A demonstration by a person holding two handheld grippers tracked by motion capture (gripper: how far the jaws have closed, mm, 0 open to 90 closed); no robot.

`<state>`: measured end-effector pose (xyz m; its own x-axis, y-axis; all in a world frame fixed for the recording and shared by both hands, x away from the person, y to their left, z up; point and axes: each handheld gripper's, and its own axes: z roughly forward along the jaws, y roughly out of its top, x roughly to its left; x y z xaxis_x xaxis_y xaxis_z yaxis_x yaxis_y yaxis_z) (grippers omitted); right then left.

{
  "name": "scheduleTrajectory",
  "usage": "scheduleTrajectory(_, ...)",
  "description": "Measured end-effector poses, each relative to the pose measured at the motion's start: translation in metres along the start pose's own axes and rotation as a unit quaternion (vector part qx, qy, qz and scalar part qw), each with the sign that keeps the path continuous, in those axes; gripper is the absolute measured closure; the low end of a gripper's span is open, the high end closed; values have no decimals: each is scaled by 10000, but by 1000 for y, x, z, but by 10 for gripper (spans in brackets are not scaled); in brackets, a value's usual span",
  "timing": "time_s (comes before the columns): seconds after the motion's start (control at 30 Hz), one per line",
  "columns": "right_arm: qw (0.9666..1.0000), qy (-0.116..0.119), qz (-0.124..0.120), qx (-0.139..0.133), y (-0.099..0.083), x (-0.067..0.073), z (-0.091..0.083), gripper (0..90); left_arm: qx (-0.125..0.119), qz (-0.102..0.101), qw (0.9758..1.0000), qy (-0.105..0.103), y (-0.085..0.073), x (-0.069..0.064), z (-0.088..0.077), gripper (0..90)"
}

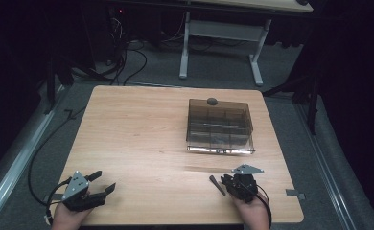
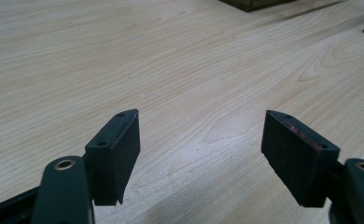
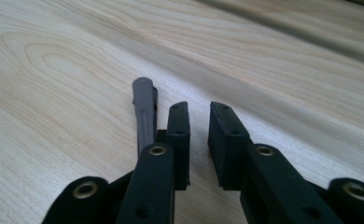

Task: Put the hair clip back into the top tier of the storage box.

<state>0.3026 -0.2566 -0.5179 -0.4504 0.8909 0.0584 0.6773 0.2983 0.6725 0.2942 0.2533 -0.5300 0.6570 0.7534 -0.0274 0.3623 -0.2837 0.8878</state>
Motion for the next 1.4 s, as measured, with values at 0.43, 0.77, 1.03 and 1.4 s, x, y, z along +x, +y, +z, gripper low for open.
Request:
scheduleTrajectory(0.43,9984,-22,54,555,14,-4,-2,791,-40,-26,10000,-23,0,1,-1,288)
scheduleTrajectory(0.77,9950,9,42,999,26,-5,-3,771,-38,-37,10000,-49,0,1,-1,287)
scheduleTrajectory(1.03,9920,20,30,1262,31,-8,-3,791,-67,-42,10000,-54,0,2,-2,287)
scheduleTrajectory(1.4,9866,98,-67,1628,35,-9,-2,782,-28,-31,10000,-61,0,1,-1,287)
